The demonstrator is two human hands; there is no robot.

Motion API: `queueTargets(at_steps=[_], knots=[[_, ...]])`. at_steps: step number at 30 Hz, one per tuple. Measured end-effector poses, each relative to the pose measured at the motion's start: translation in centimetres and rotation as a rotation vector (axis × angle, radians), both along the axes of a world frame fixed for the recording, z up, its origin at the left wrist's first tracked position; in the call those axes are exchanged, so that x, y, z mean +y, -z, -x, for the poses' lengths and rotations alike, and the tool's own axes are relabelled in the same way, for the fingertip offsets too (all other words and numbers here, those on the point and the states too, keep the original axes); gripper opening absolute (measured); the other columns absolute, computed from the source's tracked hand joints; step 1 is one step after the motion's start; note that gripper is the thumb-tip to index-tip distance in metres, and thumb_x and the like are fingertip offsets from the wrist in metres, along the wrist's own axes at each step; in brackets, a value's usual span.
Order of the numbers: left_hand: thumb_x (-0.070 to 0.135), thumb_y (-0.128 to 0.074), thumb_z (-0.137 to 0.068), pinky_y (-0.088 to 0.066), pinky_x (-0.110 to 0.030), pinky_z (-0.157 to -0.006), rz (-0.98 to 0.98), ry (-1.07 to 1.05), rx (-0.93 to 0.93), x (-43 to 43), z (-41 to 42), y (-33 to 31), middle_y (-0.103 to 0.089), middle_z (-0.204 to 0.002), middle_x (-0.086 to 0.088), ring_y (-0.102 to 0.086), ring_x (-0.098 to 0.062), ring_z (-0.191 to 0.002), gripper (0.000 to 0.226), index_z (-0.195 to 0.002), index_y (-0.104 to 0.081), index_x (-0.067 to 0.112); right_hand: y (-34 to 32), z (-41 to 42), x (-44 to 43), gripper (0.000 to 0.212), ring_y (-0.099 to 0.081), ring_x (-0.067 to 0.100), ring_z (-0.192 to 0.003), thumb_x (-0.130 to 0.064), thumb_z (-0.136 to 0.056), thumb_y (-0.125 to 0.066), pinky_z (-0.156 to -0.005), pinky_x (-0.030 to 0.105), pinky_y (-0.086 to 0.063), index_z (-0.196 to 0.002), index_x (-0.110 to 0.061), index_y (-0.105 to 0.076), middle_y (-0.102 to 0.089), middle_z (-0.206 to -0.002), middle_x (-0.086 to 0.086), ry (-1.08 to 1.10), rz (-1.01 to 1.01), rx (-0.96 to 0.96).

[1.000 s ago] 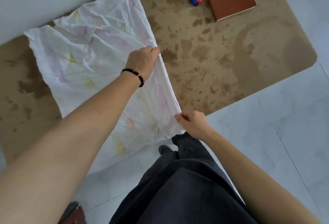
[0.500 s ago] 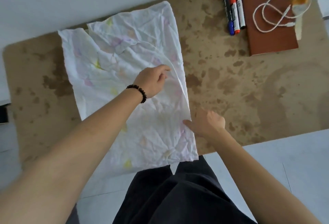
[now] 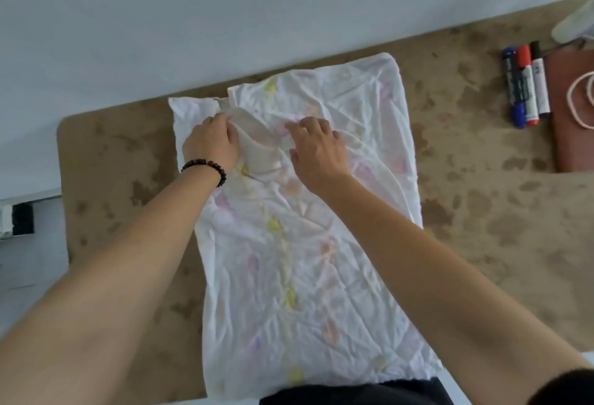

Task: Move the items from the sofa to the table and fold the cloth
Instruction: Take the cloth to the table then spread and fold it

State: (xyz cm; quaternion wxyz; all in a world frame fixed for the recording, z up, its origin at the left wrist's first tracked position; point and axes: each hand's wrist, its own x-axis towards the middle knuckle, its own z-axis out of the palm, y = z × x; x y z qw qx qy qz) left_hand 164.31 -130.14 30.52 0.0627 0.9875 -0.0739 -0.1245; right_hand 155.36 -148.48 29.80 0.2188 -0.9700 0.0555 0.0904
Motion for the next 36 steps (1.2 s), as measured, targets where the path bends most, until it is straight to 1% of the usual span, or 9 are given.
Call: queueTargets(at_steps=[4,9,14,21,24,26,30,33,36], knots=[[0.03,-0.035,-0.1,-0.041,-0.038,-0.059,-0.073,0.003,-0.081,1.4,-2.1,0.8,-0.065,-0.091,-0.012,-0.059,-0.035,-0.088,0.031,-0.114,-0.055,0.011,-0.1,-2.7,-2.5,0.029,-0.058,0.025,-0.102,-0.032,-0.101,-0.043,-0.079,0.034,-0.041,-0.118,-0.023,-0.064,-0.066,-0.11,0.003,0.13,-0.068,0.01],[0.032,-0.048,-0.095,-0.044,-0.042,-0.07,-0.051,0.086,-0.042,0.9,-3.2,1.2,-0.05,-0.12,-0.015,-0.051,-0.034,-0.109,0.034,-0.125,-0.057,0.018,-0.7,-5.0,-9.5,0.033,-0.05,0.018,-0.076,-0.039,-0.101,-0.042,-0.065,0.025,-0.032,-0.075,-0.023,-0.054,-0.053,-0.069,-0.008,0.75,-0.315,-0.042],[0.027,-0.051,-0.094,-0.04,-0.036,-0.068,0.047,0.043,-0.084,0.2,-3.6,1.2,-0.059,-0.112,-0.012,-0.057,-0.033,-0.1,0.025,-0.109,-0.066,0.015,0.2,-4.2,-12.9,0.029,-0.065,0.018,-0.093,-0.033,-0.095,-0.045,-0.076,0.027,-0.048,-0.113,-0.024,-0.065,-0.07,-0.107,-0.003,0.79,-0.287,0.097],[0.019,-0.057,-0.083,-0.035,-0.031,-0.057,0.242,-0.082,-0.173,0.0,-4.0,-0.2,-0.055,-0.096,-0.006,-0.054,-0.028,-0.077,0.011,-0.091,-0.054,0.012,-0.1,-4.6,-11.4,0.051,-0.058,0.011,-0.092,-0.06,-0.091,-0.052,-0.08,0.03,-0.048,-0.129,-0.026,-0.057,-0.063,-0.097,-0.012,0.604,-0.266,0.13],[0.022,-0.057,-0.086,-0.035,-0.031,-0.058,0.247,-0.077,-0.157,0.3,-4.1,-0.2,-0.056,-0.08,-0.002,-0.055,-0.029,-0.075,0.012,-0.092,-0.052,0.013,0.3,-5.4,-10.9,0.036,-0.062,0.015,-0.092,-0.044,-0.094,-0.056,-0.077,0.031,-0.051,-0.122,-0.024,-0.061,-0.067,-0.094,-0.007,0.591,-0.208,0.139],[0.026,-0.058,-0.085,-0.037,-0.032,-0.06,0.327,-0.049,-0.175,0.2,-4.2,-0.2,-0.057,-0.09,-0.007,-0.053,-0.026,-0.074,0.021,-0.097,-0.052,0.009,0.2,-5.7,-11.2,0.024,-0.058,0.014,-0.086,-0.033,-0.096,-0.053,-0.07,0.026,-0.044,-0.111,-0.021,-0.068,-0.069,-0.096,-0.002,0.642,-0.182,0.088],[0.029,-0.053,-0.088,-0.047,-0.032,-0.067,0.461,-0.02,-0.203,-0.3,-4.6,0.1,-0.051,-0.113,-0.013,-0.05,-0.021,-0.067,0.03,-0.107,-0.054,0.006,0.0,-5.9,-12.0,0.036,-0.057,0.017,-0.079,-0.048,-0.094,-0.053,-0.058,0.025,-0.037,-0.092,-0.014,-0.063,-0.064,-0.084,0.0,0.683,-0.176,0.173],[0.025,-0.047,-0.092,-0.049,-0.032,-0.071,0.427,-0.028,-0.231,-0.3,-5.1,0.7,-0.05,-0.116,-0.015,-0.056,-0.025,-0.064,0.027,-0.106,-0.059,0.005,0.0,-5.8,-12.2,0.033,-0.061,0.02,-0.085,-0.049,-0.093,-0.056,-0.063,0.027,-0.041,-0.101,-0.019,-0.066,-0.065,-0.092,-0.002,0.635,-0.12,0.265],[0.025,-0.048,-0.095,-0.043,-0.029,-0.066,0.418,-0.048,-0.268,-0.5,-5.8,0.9,-0.05,-0.114,-0.016,-0.058,-0.028,-0.068,0.025,-0.102,-0.059,0.004,-0.4,-6.4,-13.1,0.029,-0.062,0.022,-0.103,-0.044,-0.096,-0.052,-0.073,0.028,-0.041,-0.112,-0.025,-0.067,-0.068,-0.108,-0.001,0.697,-0.086,0.125]])
